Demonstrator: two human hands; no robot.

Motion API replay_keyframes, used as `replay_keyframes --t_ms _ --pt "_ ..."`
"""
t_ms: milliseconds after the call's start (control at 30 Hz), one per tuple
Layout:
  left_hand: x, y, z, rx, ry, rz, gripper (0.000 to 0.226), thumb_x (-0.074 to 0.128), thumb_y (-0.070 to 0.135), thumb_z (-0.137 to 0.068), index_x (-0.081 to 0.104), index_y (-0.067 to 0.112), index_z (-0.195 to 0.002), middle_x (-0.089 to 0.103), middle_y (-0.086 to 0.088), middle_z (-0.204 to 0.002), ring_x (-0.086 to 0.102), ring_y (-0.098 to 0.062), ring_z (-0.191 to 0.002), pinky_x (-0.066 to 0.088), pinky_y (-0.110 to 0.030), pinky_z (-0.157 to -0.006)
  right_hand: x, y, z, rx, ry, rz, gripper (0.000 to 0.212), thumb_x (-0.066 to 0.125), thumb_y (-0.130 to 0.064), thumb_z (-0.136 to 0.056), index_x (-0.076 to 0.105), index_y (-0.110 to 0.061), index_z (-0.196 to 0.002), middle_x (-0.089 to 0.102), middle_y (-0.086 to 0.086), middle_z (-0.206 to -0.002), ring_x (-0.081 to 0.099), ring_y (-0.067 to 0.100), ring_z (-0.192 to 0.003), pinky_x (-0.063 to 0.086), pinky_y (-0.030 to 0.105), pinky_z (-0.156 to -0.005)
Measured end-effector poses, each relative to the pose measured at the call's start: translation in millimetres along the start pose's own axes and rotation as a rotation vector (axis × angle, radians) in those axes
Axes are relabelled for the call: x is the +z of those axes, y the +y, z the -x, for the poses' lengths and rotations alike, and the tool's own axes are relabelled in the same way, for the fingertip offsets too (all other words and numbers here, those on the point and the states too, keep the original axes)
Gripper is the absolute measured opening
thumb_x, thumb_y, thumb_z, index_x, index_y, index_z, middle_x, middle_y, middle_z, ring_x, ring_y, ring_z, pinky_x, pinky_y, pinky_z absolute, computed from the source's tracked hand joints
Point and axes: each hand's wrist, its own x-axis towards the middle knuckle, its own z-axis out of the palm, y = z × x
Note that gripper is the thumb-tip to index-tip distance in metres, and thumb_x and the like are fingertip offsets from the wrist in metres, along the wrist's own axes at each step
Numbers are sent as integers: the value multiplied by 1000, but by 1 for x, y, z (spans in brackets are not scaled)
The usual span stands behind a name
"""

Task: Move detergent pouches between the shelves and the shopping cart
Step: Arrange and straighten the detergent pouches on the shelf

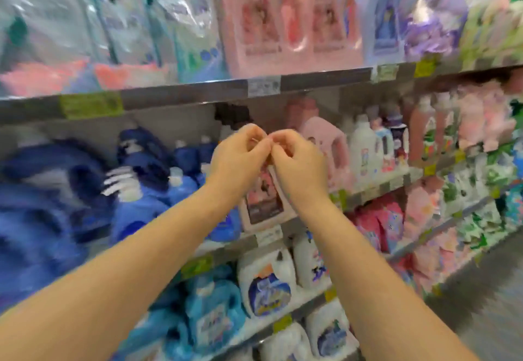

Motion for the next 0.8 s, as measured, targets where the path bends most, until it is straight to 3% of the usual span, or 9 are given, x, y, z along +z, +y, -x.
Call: replay_keyframes --t_ms 100,167,233,433,533,633,733,800 --pt "-86 -10 -16 47 88 -89 15 56 33 -77 54 30 -63 60 9 -59 58 -10 -63 50 -32 -74 52 -50 -22 -126 -78 -68 19 55 -12 -84 66 -27 -85 60 -17 -69 55 1 -72 41 19 -68" --pt "-137 -13 -24 81 130 -200 21 57 22 -84 53 30 -65 60 11 -53 57 -5 -57 51 -30 -72 78 -77 -40 -213 -101 -81 18 56 -13 -82 66 -27 -84 65 -11 -72 63 10 -76 48 30 -80" --pt "-184 -12 -30 125 181 -303 18 57 25 -82 52 31 -66 61 15 -53 57 -8 -59 51 -33 -73 99 -99 -62 -311 -121 -69 16 57 -15 -82 68 -26 -88 68 -5 -74 65 19 -80 48 38 -84" --pt "-292 -27 -48 75 251 -674 14 59 24 -85 53 32 -76 65 7 -75 61 -16 -75 43 -31 -73 137 -144 -156 -590 -211 146 23 56 -11 -86 66 -20 -105 59 -3 -77 54 18 -80 35 25 -73" --pt "-330 -48 -73 -59 206 -883 12 61 32 -85 51 34 -91 65 7 -88 59 -15 -84 43 -28 -77 166 -153 -208 -671 -315 348 29 56 -14 -86 63 -23 -113 60 -5 -86 57 20 -89 40 29 -78" --pt "-353 -69 -105 -248 85 -1051 40 63 40 -83 48 29 -119 58 5 -110 56 -15 -97 44 -31 -92 206 -164 -246 -793 -487 654 43 60 -24 -86 52 -28 -127 64 0 -110 58 23 -97 44 31 -81" --pt "-363 -86 -133 -371 -75 -1143 57 65 44 -80 39 33 -131 53 9 -123 52 -17 -110 42 -34 -98 256 -173 -264 -1149 -469 982 57 58 -31 -85 36 -36 -138 55 -2 -125 54 24 -112 45 35 -82" --pt "-363 -91 -145 -388 -162 -1171 61 66 44 -80 37 36 -133 55 8 -124 53 -15 -110 42 -34 -97 289 -180 -263 -1320 -526 990 52 55 -32 -88 37 -40 -137 52 -5 -127 51 21 -115 47 34 -80"
